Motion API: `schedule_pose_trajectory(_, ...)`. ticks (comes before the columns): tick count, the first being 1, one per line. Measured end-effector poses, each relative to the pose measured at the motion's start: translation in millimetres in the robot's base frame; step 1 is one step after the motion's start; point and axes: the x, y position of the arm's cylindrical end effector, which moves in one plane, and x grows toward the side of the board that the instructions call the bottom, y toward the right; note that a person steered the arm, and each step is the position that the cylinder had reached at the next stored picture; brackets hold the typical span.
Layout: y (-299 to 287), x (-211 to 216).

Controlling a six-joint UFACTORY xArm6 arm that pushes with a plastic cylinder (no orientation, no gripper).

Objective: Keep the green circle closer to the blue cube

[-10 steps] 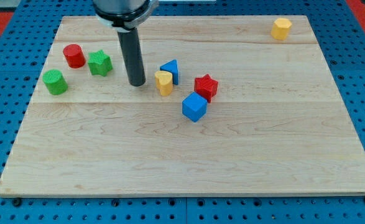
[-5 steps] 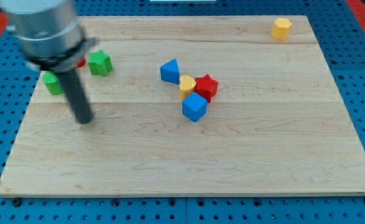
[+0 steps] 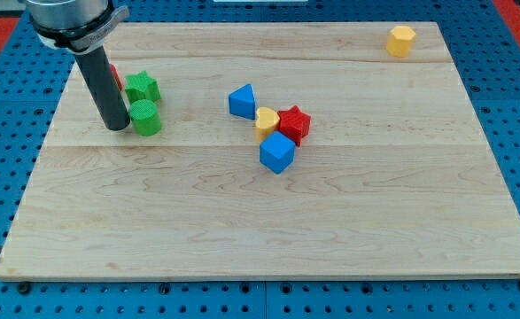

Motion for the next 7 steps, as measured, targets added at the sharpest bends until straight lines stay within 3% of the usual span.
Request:
schedule_pose_trajectory(1, -27.8, -27.6)
schedule_pose_trajectory(2, -9.0, -42.1)
schedule_pose_trajectory(4, 60.7, 28.0)
schedule_pose_trajectory(6, 40.4, 18.5)
schedule_pose_trajectory(7, 80.6, 21.3)
